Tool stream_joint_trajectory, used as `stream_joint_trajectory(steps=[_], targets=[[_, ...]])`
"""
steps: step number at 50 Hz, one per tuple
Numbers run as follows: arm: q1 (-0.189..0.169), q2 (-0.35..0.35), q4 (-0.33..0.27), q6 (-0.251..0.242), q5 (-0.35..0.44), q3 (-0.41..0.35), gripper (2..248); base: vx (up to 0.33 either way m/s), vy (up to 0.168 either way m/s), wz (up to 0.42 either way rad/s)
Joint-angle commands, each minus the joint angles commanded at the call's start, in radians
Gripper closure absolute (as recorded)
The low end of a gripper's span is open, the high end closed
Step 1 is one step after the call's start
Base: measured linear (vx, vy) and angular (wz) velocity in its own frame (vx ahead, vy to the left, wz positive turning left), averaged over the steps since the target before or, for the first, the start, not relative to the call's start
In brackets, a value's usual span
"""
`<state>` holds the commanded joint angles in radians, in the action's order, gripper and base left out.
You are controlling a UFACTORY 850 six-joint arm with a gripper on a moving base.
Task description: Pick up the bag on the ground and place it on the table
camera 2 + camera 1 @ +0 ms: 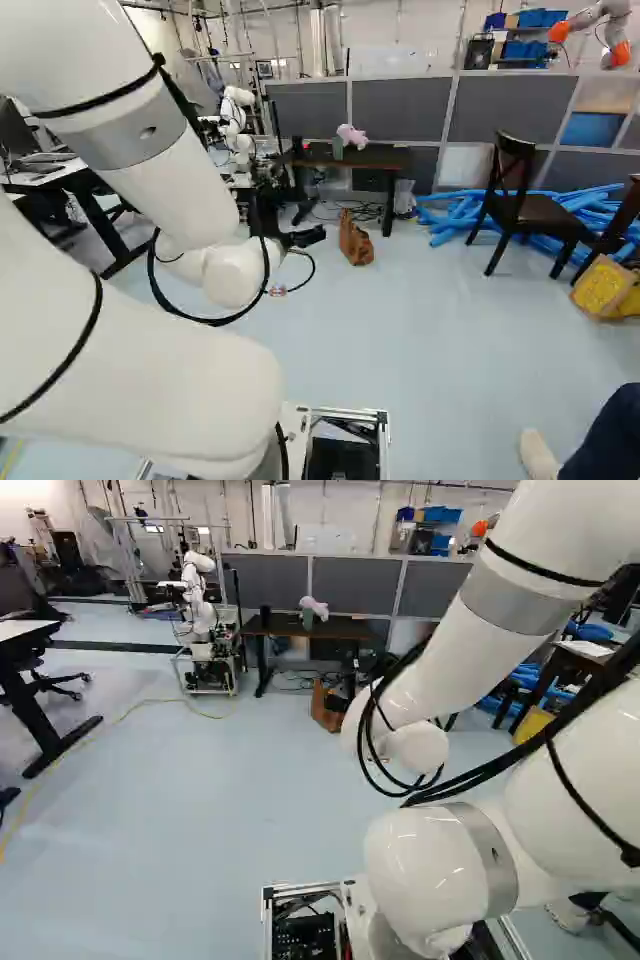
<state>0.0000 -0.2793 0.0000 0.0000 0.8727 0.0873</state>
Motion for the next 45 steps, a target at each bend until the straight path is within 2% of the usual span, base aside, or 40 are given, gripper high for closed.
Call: stream_joint_trajectory(steps=[45], targets=[[0.000, 0.000, 0.000, 0.000, 0.000, 0.000, 3, 0.008, 0.000, 0.000]])
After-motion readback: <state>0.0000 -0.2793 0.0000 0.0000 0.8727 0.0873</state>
